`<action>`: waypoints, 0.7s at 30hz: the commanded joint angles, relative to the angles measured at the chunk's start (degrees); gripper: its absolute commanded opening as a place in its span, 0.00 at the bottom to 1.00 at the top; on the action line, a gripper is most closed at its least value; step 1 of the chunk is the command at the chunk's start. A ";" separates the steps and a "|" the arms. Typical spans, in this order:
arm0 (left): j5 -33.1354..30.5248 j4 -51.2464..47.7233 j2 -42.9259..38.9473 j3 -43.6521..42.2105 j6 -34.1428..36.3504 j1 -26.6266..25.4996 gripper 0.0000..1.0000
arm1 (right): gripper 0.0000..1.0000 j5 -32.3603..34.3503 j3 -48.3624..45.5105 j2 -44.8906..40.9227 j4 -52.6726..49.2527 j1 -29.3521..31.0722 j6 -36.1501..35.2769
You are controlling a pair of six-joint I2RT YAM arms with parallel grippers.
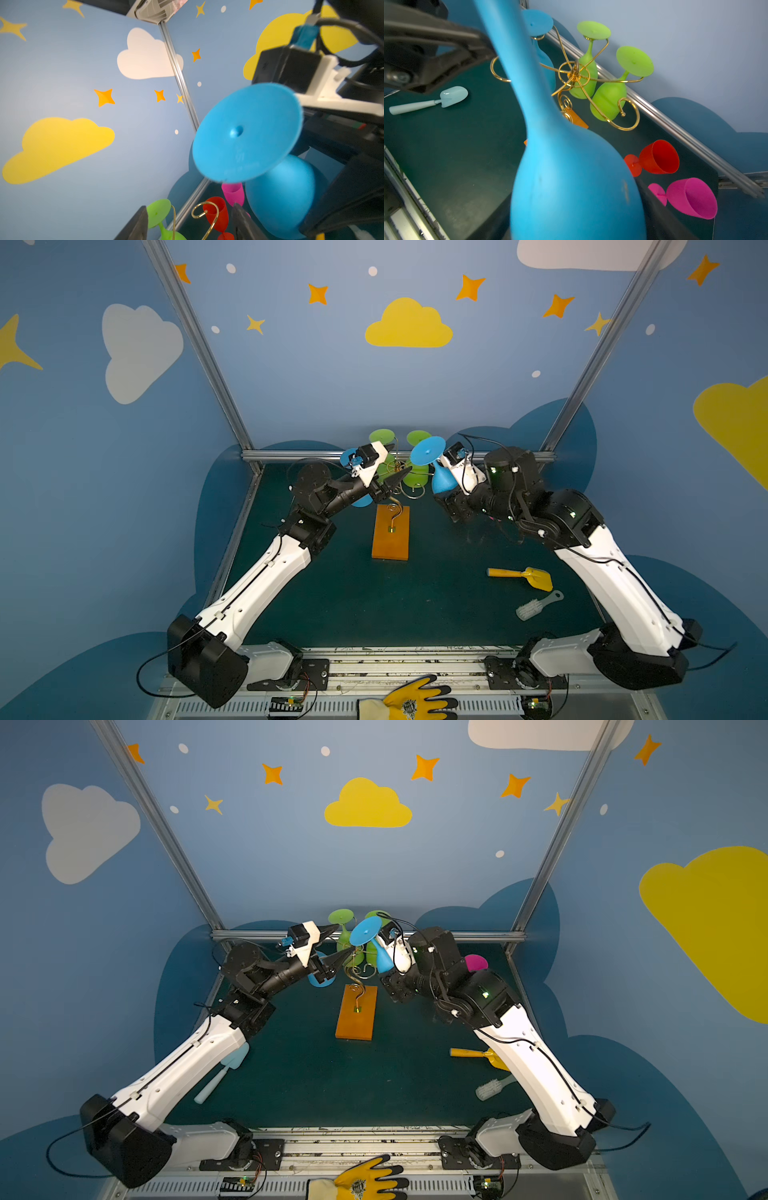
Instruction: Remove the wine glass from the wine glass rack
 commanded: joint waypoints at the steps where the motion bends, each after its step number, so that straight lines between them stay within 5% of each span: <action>1: -0.49 5.71 -0.94 -0.49 7.84 -0.51 0.61 | 0.49 -0.02 2.56 0.68 -4.31 0.55 2.75; 13: 1.03 3.85 -0.47 -0.39 13.75 -3.27 0.57 | 0.48 -4.79 4.35 4.77 -6.22 1.36 4.14; 21: 0.29 2.00 -0.69 -0.22 14.28 -3.68 0.32 | 0.52 -5.70 4.45 4.67 -5.43 1.44 4.43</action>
